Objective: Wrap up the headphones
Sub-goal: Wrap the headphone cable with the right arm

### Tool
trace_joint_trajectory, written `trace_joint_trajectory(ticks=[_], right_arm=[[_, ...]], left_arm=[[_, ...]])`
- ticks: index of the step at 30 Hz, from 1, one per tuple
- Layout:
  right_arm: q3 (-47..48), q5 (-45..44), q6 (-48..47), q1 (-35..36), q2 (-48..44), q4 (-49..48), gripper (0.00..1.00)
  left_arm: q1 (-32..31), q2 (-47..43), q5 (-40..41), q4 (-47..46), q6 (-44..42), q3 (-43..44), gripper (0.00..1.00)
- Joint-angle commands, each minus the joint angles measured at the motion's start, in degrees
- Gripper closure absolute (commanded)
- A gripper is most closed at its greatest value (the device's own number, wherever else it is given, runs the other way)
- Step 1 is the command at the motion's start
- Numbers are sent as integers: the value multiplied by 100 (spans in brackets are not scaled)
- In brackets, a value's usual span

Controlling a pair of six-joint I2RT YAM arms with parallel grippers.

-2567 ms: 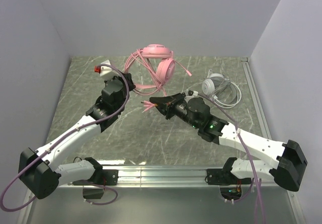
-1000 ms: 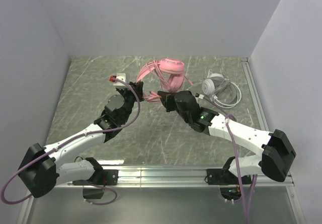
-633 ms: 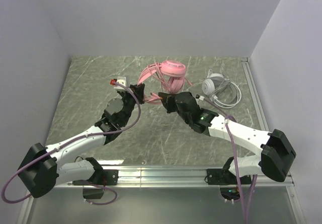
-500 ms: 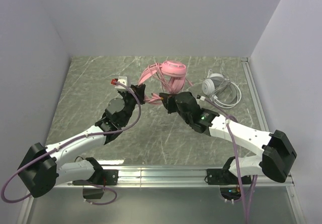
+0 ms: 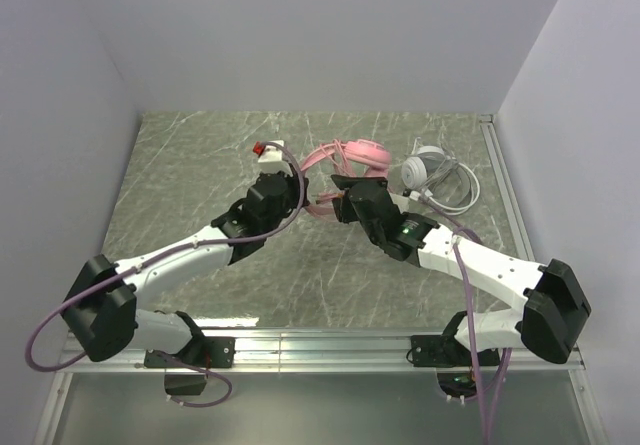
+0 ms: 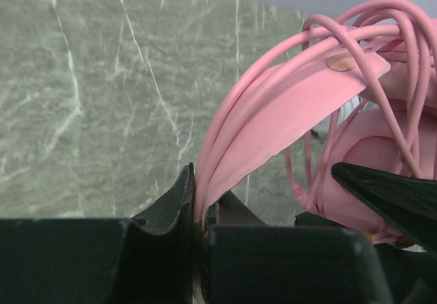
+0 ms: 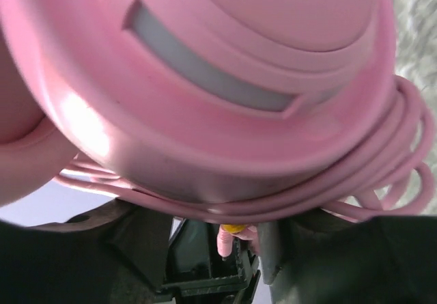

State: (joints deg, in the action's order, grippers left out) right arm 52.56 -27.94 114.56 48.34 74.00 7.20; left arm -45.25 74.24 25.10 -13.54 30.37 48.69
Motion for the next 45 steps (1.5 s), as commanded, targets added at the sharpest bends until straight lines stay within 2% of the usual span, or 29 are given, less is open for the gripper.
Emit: trace_joint_trajectory(ticks=[1,10,15,18,19,20,23,27,32,33,37,40,45], right_arm=[[141,-510,2967,-70,-219,290,43],[-9,-528,2931,27,-527,835,43],[377,-335,2852,35,-351,1554,41],[457,-221,2869,35,-193,1626,36],[475,-133,2913,27,-149,1635,26],[492,-45,2801,35,-88,1609,21],[738,131,2651,36,79,1872,16],[879,210,2580,36,115,2039,17],[1099,193,2334,35,80,2277,24],[1116,167,2316,35,80,2312,29],[1178,166,2281,35,115,2409,63],[1178,228,2255,35,141,2382,77],[1520,18,2316,35,290,2864,78]], left_arm=[[-63,64,-558,-254,768,475,100],[386,697,-1297,509,1533,1010,100],[623,1110,-1753,1002,1735,1380,100],[623,1119,-1763,941,1718,1363,100],[623,1111,-1737,932,1735,1328,100],[623,1119,-1728,941,1727,1328,100],[623,1128,-1675,976,1700,1363,100],[623,1102,-1649,950,1691,1319,100],[623,1163,-1614,1160,1692,1451,100],[623,1172,-1605,1161,1674,1442,100],[623,1128,-1588,1073,1639,1380,100],[632,1119,-1517,1064,1577,1372,100],[606,1041,-1465,941,1551,1249,100]])
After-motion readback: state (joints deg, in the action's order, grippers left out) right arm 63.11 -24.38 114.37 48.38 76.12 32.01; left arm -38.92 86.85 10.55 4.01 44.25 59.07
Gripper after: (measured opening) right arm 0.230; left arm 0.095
